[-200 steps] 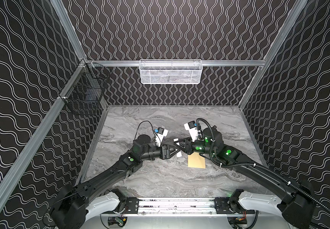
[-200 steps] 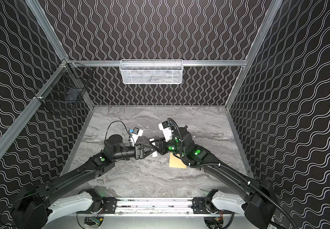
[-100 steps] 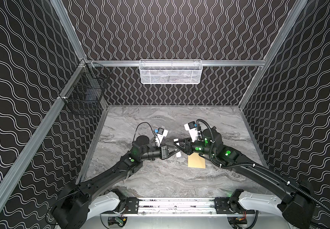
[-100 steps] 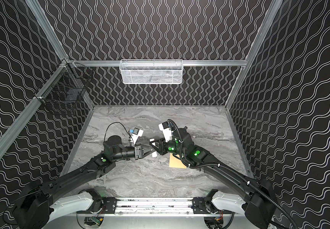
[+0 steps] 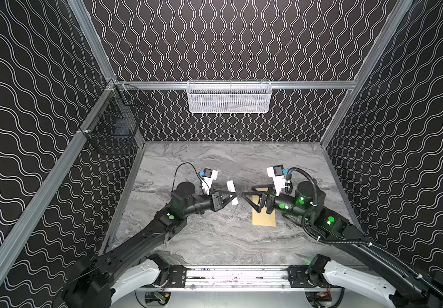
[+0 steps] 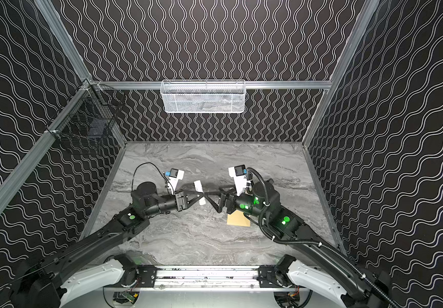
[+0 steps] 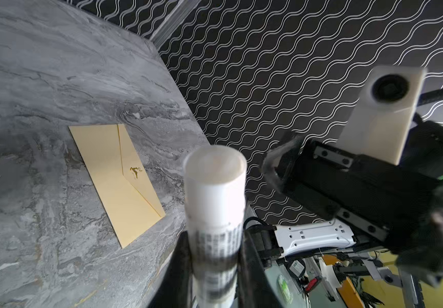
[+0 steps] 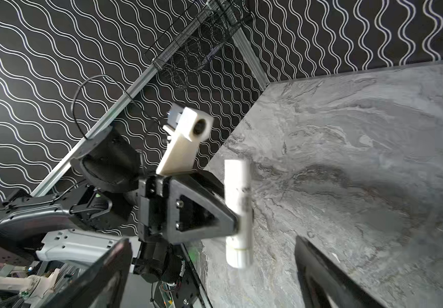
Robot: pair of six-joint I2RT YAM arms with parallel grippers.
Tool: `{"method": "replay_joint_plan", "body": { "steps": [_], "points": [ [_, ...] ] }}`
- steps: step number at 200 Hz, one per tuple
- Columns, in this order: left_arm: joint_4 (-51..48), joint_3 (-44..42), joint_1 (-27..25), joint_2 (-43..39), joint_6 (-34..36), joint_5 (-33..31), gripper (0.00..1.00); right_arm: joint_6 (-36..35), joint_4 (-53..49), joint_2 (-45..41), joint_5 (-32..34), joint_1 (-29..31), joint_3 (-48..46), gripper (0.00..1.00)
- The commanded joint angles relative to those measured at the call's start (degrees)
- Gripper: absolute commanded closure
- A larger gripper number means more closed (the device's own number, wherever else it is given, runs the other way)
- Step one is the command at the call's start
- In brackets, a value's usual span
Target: Place the letter into the envelope and seal it
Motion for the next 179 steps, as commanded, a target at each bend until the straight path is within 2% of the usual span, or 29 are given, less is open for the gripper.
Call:
{"method": "replay_joint_plan", "body": {
  "steps": [1,23,57,114,142,179],
  "points": [
    [1.81,0.6,0.07,-0.81,0.48,-4.48,1.0,-2.11,0.1,-0.63,-0.43,0.06,-2.75,0.05],
    [5.52,1.62,0.08,1.23,-1.86,-2.31,1.0,-3.15,3.12,2.16,-5.83,0.01,-3.27,0.07],
    [7.95,1.69,0.1,2.36,-3.59,-1.33,1.0,-5.56,0.85,7.46,-6.45,-0.54,-0.41,0.12],
    [10.29,0.85,0.09,2.66,-5.39,0.49,1.0,-5.21,4.62,11.53,-13.29,-3.74,-0.18,0.24],
    [11.69,0.07,0.05,3.16,-5.87,0.71,1.0,-5.0,5.61,13.83,-17.16,-4.12,1.43,0.32],
    [13.66,-1.19,-0.01,3.68,-6.63,0.54,1.0,-4.03,6.46,15.71,-18.92,-4.21,2.22,0.49]
  ]
}}
